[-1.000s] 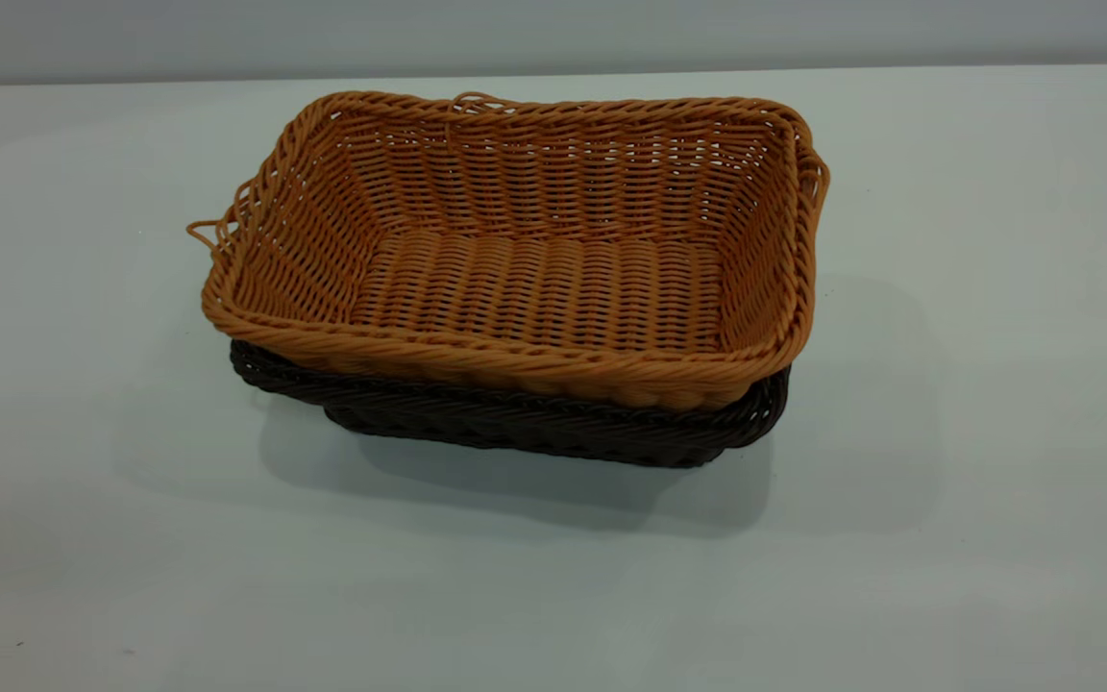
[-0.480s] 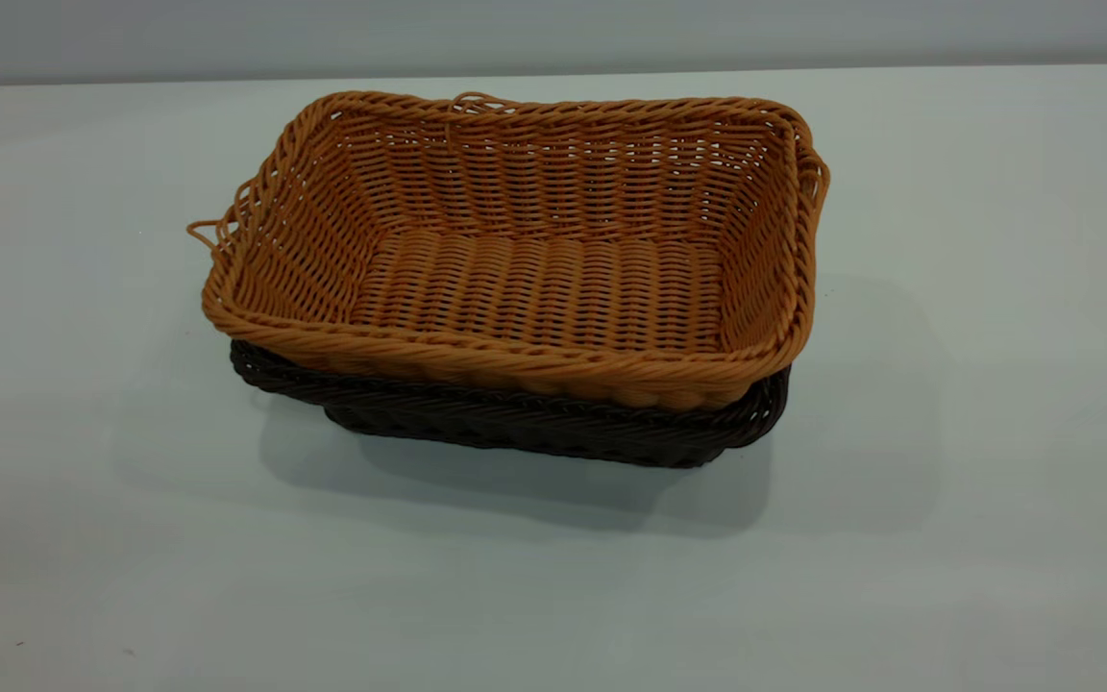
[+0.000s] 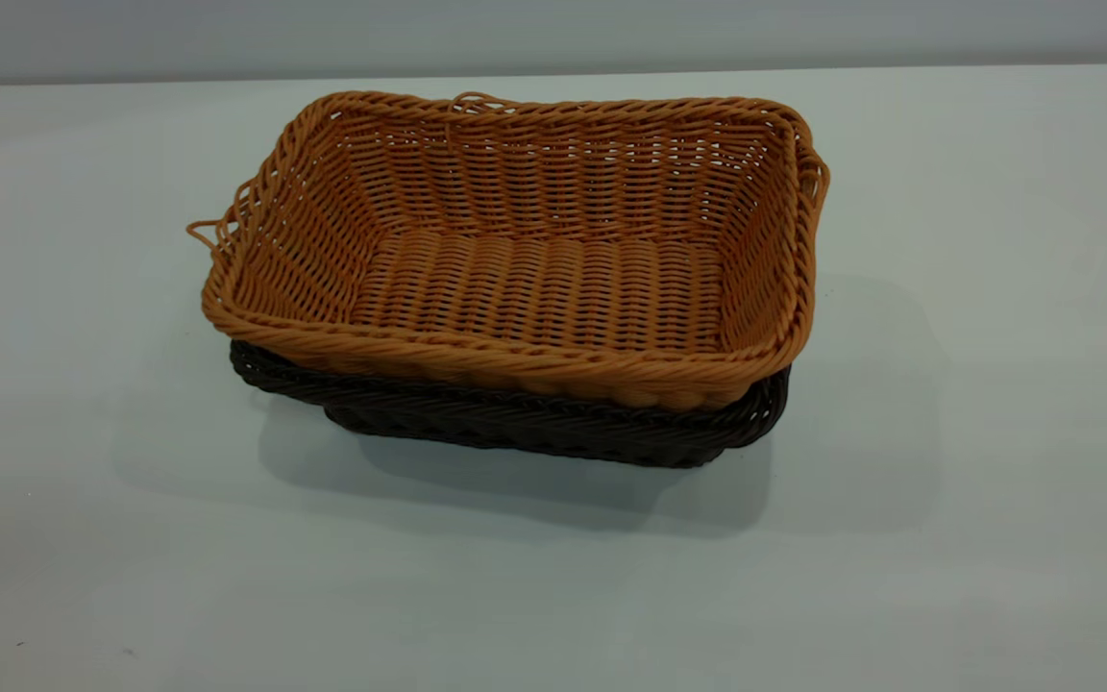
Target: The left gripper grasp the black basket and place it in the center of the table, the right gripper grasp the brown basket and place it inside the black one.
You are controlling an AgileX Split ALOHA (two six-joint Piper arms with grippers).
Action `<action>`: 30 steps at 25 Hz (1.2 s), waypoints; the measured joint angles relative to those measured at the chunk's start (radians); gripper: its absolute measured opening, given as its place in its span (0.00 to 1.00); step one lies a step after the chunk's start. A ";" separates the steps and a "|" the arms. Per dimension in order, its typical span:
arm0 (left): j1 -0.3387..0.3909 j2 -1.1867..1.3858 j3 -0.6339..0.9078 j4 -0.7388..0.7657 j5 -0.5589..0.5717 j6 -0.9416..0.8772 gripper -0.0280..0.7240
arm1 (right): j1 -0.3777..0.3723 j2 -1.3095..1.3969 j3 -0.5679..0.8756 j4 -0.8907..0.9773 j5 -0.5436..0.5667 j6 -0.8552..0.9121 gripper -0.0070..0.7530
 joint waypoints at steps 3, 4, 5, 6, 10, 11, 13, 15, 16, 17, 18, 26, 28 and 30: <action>0.000 0.000 0.000 0.000 0.000 0.000 0.71 | -0.044 -0.014 0.000 -0.016 0.000 0.022 0.78; 0.000 0.000 0.000 0.000 0.000 0.000 0.71 | -0.057 -0.021 0.000 -0.027 0.000 0.040 0.78; 0.000 0.000 0.000 0.000 0.000 0.000 0.71 | -0.065 -0.023 0.000 -0.046 0.000 0.068 0.78; 0.000 0.000 0.000 0.000 0.000 0.000 0.71 | -0.069 -0.023 0.000 -0.066 -0.001 0.099 0.78; 0.000 0.000 0.000 0.000 -0.001 0.000 0.71 | -0.071 -0.023 0.001 -0.140 -0.001 0.193 0.78; 0.000 0.000 0.000 0.000 -0.001 0.000 0.71 | -0.071 -0.023 0.001 -0.151 -0.001 0.209 0.78; 0.000 0.000 0.000 0.000 -0.002 0.000 0.71 | -0.073 -0.023 0.001 -0.164 -0.001 0.218 0.78; 0.000 0.000 0.000 0.000 -0.002 0.000 0.71 | -0.073 -0.023 0.001 -0.167 -0.002 0.222 0.78; 0.000 0.000 0.000 0.000 -0.002 0.000 0.71 | -0.073 -0.023 0.001 -0.168 -0.002 0.224 0.78; 0.000 0.000 0.000 0.000 -0.002 0.000 0.71 | -0.073 -0.023 0.001 -0.169 -0.002 0.225 0.78; 0.000 0.000 0.000 0.000 -0.002 0.000 0.71 | -0.073 -0.023 0.001 -0.169 -0.002 0.225 0.78; 0.000 0.000 0.000 0.000 -0.002 0.000 0.71 | -0.073 -0.023 0.001 -0.171 -0.002 0.226 0.78; 0.000 0.000 0.000 0.000 -0.002 0.000 0.71 | -0.073 -0.023 0.001 -0.171 -0.002 0.226 0.78; 0.000 0.000 0.000 0.000 -0.003 0.000 0.71 | -0.073 -0.023 0.001 -0.171 -0.002 0.226 0.78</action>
